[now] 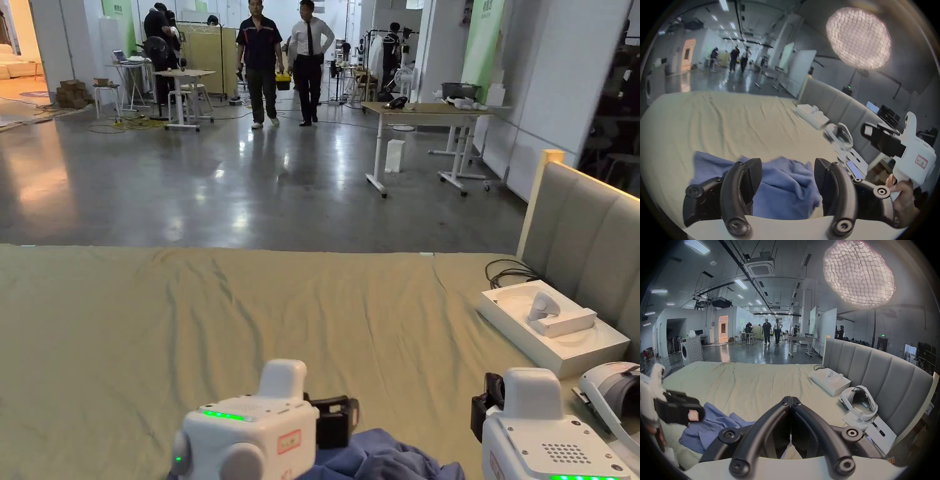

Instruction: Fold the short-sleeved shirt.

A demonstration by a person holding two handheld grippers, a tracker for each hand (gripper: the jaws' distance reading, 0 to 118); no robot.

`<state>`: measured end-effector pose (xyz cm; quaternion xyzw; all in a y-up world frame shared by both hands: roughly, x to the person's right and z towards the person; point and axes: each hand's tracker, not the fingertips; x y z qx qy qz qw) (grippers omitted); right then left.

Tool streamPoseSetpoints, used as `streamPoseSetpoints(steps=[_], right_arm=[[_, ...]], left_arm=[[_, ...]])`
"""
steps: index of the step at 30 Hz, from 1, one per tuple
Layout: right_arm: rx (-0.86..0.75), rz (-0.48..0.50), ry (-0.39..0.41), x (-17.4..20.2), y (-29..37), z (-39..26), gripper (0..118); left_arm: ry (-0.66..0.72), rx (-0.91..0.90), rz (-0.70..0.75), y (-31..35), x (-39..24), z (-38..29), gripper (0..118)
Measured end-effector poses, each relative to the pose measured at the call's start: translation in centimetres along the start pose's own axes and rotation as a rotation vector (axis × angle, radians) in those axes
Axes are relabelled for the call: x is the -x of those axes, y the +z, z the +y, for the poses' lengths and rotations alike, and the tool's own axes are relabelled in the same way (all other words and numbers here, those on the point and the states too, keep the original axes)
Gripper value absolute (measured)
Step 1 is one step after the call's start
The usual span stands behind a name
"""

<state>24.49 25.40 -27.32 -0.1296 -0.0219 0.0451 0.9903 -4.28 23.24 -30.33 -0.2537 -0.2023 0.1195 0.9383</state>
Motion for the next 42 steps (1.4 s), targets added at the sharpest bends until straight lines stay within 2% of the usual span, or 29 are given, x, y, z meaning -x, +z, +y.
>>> streamPoseSetpoints(steps=[7,9,11,12,14,16,21,29,37,38,39,41,42], right_arm=[[-0.039,0.050,-0.002,2.4,-0.1,1.5,0],[-0.054,0.065,-0.009,3.1,-0.1,1.8,0],[-0.063,0.072,-0.012,3.8,-0.2,1.8,0],[-0.066,0.077,-0.015,4.2,-0.2,1.9,0],[-0.079,0.089,-0.027,4.8,-0.1,2.0,0],[-0.097,0.099,-0.039,5.3,0.1,2.0,0],[-0.144,0.100,-0.033,6.1,0.5,2.2,0],[-0.131,0.101,-0.001,6.0,-1.0,2.2,0],[-0.044,0.105,-0.004,5.1,-4.0,0.9,0],[-0.033,0.103,-0.004,4.9,-4.6,0.6,0],[-0.024,0.101,-0.003,4.7,-4.9,0.3,0],[-0.007,0.093,-0.001,4.4,-5.5,-0.2,0],[0.003,0.090,-0.002,4.3,-5.9,-0.5,0]], left_arm=[[-0.127,-0.195,0.289,6.6,3.0,2.4,70],[-0.141,-0.220,0.348,8.2,3.7,2.6,53],[-0.129,-0.236,0.389,9.1,4.5,2.6,49],[-0.123,-0.239,0.405,9.6,4.9,2.6,40],[-0.118,-0.247,0.474,10.0,5.3,2.3,9],[-0.110,-0.262,0.544,10.4,5.8,1.8,2],[-0.089,-0.299,0.562,11.2,7.3,0.6,1],[-0.026,-0.199,0.602,8.6,11.4,0.5,1],[0.050,0.123,0.499,-1.1,18.1,1.4,3],[0.061,0.171,0.487,-2.7,19.0,1.5,7],[0.072,0.210,0.464,-4.3,19.8,1.5,21],[0.100,0.296,0.443,-7.1,21.3,1.3,70],[0.117,0.328,0.431,-8.4,21.9,1.0,73]])
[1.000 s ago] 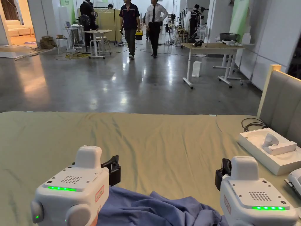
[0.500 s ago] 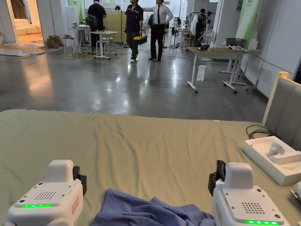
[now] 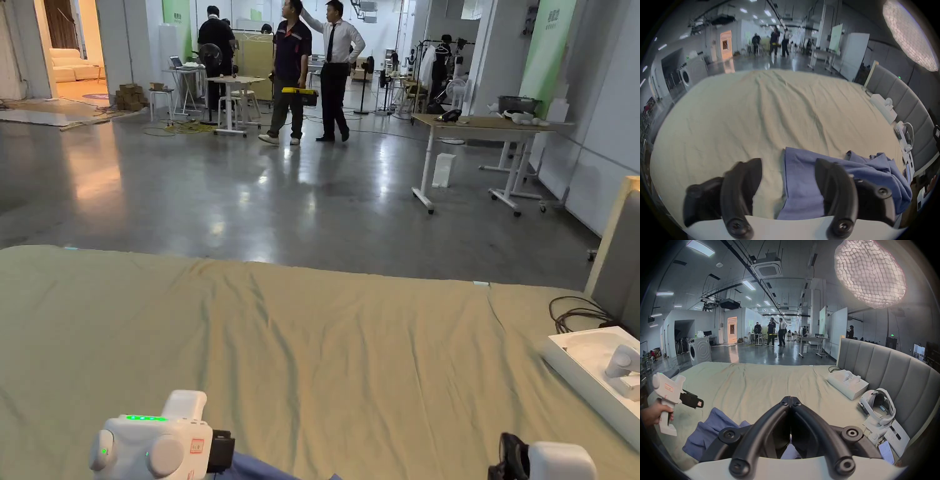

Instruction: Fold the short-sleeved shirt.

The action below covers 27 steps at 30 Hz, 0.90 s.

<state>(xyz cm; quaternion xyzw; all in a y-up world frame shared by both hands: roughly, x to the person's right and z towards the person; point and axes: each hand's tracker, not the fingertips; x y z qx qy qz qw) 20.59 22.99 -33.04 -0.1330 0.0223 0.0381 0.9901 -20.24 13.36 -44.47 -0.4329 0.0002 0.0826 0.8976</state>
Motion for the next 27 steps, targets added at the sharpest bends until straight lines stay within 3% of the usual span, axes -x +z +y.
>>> streamPoseSetpoints(steps=[8,11,13,15,17,18,23,27], right_arm=[[0.084,-0.035,0.017,-1.8,-2.2,-2.2,0],[0.112,-0.044,0.013,-2.4,-2.7,-2.9,0],[0.128,-0.050,0.016,-2.8,-3.0,-3.5,0],[0.146,-0.055,0.010,-3.2,-3.3,-4.0,0],[0.165,-0.059,0.002,-3.4,-3.5,-4.2,0],[0.172,-0.060,-0.002,-3.6,-3.6,-4.3,0],[0.228,-0.061,0.015,-4.7,-4.7,-4.7,0],[0.334,-0.055,0.019,-6.1,-6.6,-5.0,0]], left_arm=[[-0.014,0.146,0.049,-8.5,-0.1,0.6,73],[-0.092,0.212,0.096,-10.5,-1.0,-0.2,73],[-0.131,0.165,0.133,-10.0,-1.8,-0.2,73],[-0.171,0.165,0.171,-9.9,-2.8,-0.6,51],[-0.215,0.140,0.138,-9.6,-3.7,-1.0,19],[-0.249,0.126,0.159,-9.4,-4.4,-1.2,10],[-0.282,0.129,0.149,-8.9,-4.8,-1.7,5],[-0.167,0.055,0.066,-5.3,-3.6,-1.5,5]])
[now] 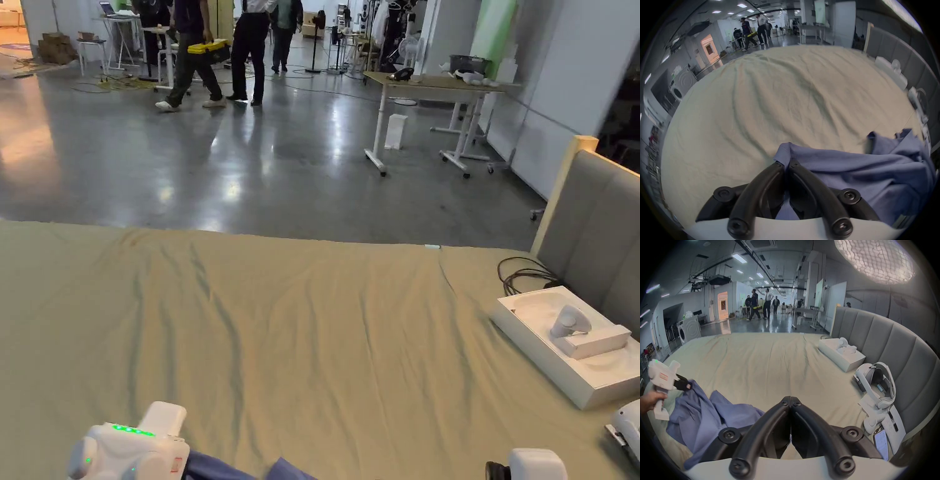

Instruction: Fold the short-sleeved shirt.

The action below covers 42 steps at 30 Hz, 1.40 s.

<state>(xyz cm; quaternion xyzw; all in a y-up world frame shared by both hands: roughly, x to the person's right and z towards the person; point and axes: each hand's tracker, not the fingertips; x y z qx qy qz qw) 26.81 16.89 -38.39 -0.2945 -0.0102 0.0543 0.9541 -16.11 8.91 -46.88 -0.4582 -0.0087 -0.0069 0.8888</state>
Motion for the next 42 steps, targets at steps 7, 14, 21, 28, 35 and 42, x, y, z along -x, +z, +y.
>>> streamPoseSetpoints(steps=[7,14,21,28,35,42], right_arm=[[0.301,0.135,0.017,-0.5,-5.7,-0.2,62],[0.528,0.159,0.072,2.2,-11.8,-2.9,66],[0.496,0.132,0.103,4.5,-11.3,-3.0,10],[0.329,0.149,0.051,3.2,-7.8,-2.2,6],[0.055,0.169,-0.006,1.1,0.0,3.2,6],[-0.142,0.161,-0.026,-0.8,6.2,9.4,6]], left_arm=[[0.055,-0.112,-0.018,6.6,1.3,-1.8,5],[0.068,-0.133,-0.010,9.1,1.6,-4.0,5],[0.059,-0.113,0.003,9.7,1.0,-5.8,5],[0.072,-0.135,0.001,11.4,1.4,-6.2,5],[0.066,-0.251,-0.012,16.0,2.4,-4.4,5],[0.089,-0.398,0.044,22.8,5.5,-1.5,5]])
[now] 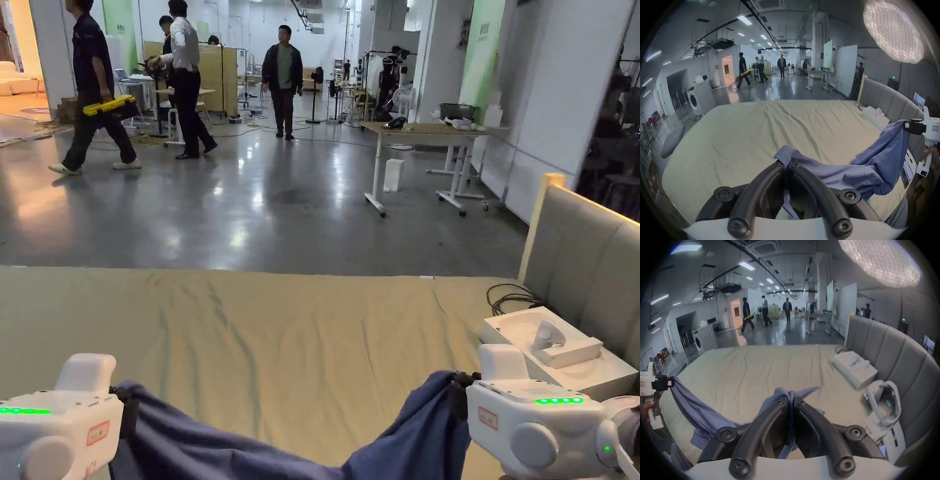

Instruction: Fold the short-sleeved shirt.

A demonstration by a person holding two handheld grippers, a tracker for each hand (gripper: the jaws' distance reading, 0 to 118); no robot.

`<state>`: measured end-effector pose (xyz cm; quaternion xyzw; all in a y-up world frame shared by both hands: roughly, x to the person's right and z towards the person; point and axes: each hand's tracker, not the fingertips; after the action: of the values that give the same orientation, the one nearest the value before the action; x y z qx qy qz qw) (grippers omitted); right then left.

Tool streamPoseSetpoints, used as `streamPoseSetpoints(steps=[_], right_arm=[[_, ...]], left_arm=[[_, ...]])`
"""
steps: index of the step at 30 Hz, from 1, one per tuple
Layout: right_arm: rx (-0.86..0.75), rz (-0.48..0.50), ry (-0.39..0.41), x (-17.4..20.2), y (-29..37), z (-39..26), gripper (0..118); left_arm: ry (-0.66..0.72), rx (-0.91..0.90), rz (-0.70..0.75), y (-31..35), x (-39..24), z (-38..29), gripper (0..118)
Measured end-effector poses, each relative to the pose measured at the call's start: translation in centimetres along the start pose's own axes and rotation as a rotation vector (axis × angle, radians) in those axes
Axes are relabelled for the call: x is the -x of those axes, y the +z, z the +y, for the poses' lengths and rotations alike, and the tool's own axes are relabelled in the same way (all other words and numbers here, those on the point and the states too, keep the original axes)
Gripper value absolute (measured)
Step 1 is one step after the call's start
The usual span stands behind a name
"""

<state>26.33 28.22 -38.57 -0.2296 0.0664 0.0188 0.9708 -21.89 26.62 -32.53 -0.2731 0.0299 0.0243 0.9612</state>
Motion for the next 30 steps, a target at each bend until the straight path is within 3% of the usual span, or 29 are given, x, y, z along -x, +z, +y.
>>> streamPoseSetpoints(steps=[14,30], right_arm=[[-0.197,-0.083,0.019,-1.1,5.3,11.5,6],[-0.261,-0.103,0.025,0.7,4.2,18.0,6]], left_arm=[[0.047,-0.170,0.153,7.1,8.1,10.0,5],[0.056,-0.185,0.208,5.7,10.6,16.4,5]])
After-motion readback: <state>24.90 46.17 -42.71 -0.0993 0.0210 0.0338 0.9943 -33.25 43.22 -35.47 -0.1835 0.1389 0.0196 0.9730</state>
